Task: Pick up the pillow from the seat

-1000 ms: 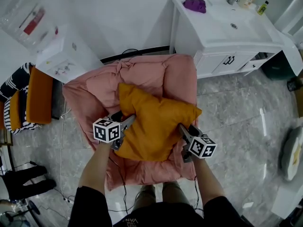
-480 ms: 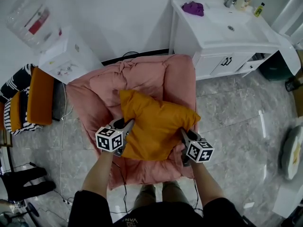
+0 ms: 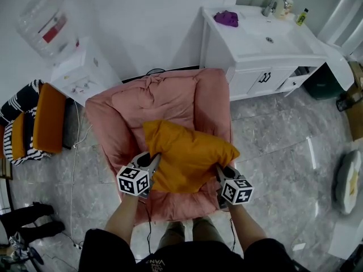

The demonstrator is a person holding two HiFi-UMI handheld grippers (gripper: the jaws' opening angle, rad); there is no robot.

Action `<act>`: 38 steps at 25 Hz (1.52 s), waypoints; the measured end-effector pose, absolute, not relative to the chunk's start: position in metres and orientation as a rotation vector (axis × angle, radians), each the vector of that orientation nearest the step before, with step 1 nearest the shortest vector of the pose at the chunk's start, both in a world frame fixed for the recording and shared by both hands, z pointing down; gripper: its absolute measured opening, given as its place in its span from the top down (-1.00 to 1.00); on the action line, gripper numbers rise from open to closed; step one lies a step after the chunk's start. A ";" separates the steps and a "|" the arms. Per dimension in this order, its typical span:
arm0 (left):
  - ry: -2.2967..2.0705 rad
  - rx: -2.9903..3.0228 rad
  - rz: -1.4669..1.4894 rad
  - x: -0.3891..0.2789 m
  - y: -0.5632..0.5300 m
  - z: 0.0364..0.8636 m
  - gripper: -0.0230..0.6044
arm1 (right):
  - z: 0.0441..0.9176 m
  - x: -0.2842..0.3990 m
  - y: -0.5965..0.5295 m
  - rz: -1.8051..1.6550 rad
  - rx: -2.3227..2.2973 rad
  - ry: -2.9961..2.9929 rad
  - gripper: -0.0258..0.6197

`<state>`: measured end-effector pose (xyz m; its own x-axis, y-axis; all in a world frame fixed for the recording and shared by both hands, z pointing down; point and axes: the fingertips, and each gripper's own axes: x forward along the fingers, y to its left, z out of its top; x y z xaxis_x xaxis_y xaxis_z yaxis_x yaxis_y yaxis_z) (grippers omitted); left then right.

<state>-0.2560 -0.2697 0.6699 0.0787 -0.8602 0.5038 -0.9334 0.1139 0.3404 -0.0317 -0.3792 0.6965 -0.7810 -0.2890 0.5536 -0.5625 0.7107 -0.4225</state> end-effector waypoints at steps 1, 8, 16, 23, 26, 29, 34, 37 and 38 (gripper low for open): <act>-1.783 1.749 0.149 -0.252 -0.265 0.667 0.63 | 0.694 -0.028 -0.374 0.814 0.652 -2.464 0.79; -1.783 1.766 0.099 -0.224 -0.227 0.653 0.65 | 0.685 0.000 -0.338 0.791 0.656 -2.439 0.80; -1.746 1.796 0.118 -0.200 -0.189 0.639 0.68 | 0.668 0.028 -0.295 0.773 0.701 -2.418 0.80; -1.769 1.835 0.112 -0.190 -0.160 0.617 0.70 | 0.640 0.036 -0.269 0.720 0.743 -2.452 0.81; -1.797 1.843 0.099 -0.195 -0.155 0.601 0.71 | 0.617 0.031 -0.267 0.667 0.759 -2.508 0.81; -1.815 1.868 0.075 -0.199 -0.153 0.581 0.72 | 0.589 0.026 -0.269 0.603 0.779 -2.574 0.81; -1.828 1.941 0.034 -0.198 -0.151 0.549 0.73 | 0.545 0.027 -0.273 0.521 0.820 -2.652 0.81; -1.842 1.977 0.013 -0.196 -0.148 0.527 0.73 | 0.523 0.029 -0.271 0.500 0.826 -2.697 0.81; -1.846 1.984 0.004 -0.196 -0.147 0.520 0.74 | 0.515 0.030 -0.269 0.495 0.824 -2.716 0.81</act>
